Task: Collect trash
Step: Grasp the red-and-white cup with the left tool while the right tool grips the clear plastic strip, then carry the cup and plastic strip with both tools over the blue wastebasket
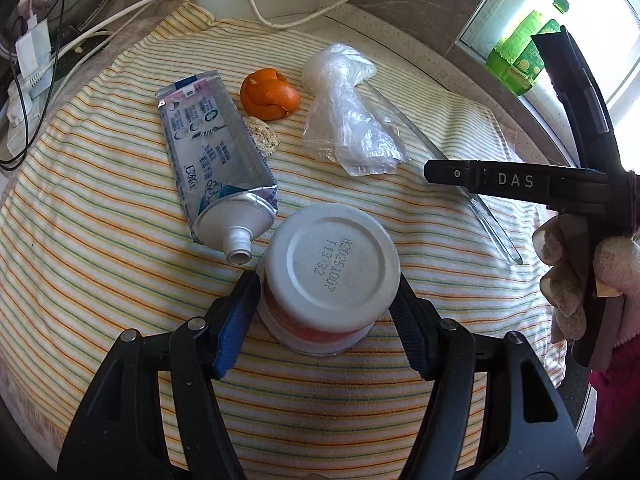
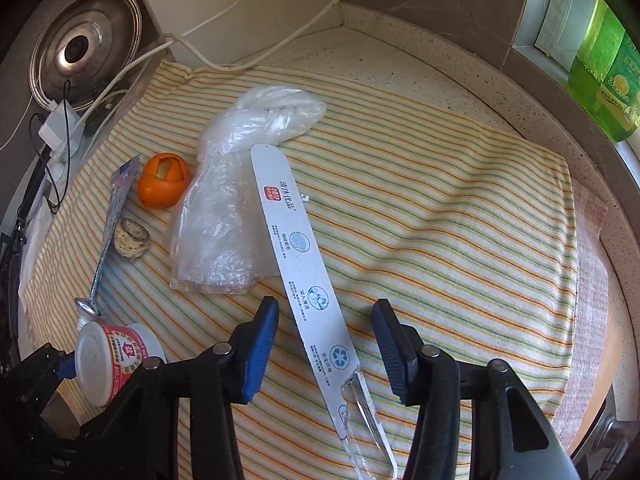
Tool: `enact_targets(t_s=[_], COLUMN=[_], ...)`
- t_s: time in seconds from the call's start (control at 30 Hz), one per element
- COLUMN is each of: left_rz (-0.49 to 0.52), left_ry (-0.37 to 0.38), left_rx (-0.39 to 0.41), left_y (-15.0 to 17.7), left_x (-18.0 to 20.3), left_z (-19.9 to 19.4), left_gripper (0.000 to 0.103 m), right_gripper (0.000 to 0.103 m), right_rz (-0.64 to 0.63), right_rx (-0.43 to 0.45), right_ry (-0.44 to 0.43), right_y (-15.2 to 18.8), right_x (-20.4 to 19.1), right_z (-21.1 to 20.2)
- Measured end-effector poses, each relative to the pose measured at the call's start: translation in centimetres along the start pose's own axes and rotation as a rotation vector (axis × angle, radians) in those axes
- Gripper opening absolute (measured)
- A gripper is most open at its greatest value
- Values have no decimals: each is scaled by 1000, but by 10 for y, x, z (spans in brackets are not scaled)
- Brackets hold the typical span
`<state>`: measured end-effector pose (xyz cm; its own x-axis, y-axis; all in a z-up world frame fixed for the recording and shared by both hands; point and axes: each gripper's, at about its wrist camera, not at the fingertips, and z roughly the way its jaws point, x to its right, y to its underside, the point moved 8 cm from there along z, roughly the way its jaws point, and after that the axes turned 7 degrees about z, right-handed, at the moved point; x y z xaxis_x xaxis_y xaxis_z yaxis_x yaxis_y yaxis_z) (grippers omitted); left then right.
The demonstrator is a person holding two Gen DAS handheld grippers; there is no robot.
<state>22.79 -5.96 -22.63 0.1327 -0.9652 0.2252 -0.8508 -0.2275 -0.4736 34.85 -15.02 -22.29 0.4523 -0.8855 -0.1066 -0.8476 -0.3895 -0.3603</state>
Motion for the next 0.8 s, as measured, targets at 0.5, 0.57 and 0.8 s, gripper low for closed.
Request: enact_targets(t_s=[0.5, 0.57, 0.8], left_rz=[21, 23, 38], left_ry=[9, 16, 38], left_rx=[32, 39, 62], left_y=[-1, 1, 2], left_x=[3, 4, 9], left_z=[-13, -17, -32], left_gripper=[66, 66, 66], right_gripper=[11, 10, 10], right_rz=[92, 103, 146], right_rx=[28, 39, 76], right_ry=[-91, -100, -147], right_y=[3, 4, 12], right_x=[11, 12, 9], right_z=[-13, -18, -38])
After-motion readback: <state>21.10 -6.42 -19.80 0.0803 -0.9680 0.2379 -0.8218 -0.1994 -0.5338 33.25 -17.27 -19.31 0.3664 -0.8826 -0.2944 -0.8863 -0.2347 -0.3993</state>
